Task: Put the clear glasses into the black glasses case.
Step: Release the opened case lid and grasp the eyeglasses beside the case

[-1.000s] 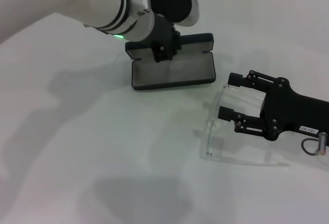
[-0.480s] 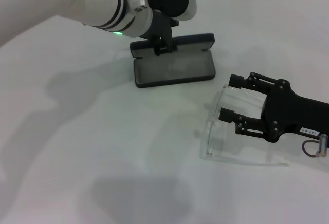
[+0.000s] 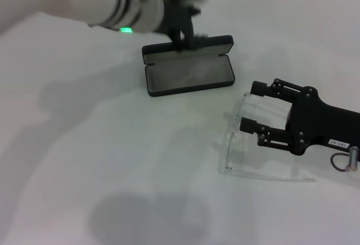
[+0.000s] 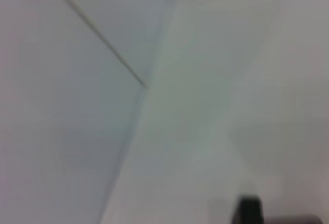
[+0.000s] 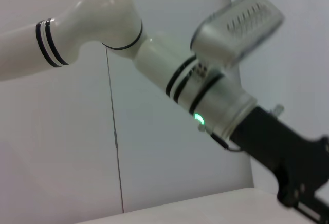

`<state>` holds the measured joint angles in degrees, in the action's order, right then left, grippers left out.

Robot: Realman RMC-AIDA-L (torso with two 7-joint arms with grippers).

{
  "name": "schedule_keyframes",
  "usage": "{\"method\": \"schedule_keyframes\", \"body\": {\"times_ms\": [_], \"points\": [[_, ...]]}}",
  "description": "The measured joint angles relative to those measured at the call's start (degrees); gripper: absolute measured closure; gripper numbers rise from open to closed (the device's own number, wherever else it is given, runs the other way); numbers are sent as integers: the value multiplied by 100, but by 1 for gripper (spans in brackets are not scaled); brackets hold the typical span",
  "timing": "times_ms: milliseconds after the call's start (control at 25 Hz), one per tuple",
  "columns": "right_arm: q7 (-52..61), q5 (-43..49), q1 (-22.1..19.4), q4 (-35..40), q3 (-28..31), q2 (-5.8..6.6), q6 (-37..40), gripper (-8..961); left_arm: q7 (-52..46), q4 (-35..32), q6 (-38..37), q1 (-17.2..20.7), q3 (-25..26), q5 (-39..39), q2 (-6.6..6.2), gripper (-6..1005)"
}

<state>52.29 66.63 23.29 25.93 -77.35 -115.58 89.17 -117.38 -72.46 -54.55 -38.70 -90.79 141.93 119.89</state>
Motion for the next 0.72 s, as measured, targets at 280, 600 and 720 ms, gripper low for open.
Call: {"method": "schedule_keyframes", "body": {"times_ms": [280, 600, 720], "points": [[0, -3, -4, -44, 4, 7, -7, 203, 934, -442, -659, 620, 1245, -2540, -47, 471], [34, -2, 51, -63, 10, 18, -92, 203, 1613, 105, -2410, 1034, 2785, -4922, -63, 448], [46, -1, 95, -63, 10, 19, -135, 202, 1647, 659, -3047, 1000, 3247, -5214, -92, 438]]}}
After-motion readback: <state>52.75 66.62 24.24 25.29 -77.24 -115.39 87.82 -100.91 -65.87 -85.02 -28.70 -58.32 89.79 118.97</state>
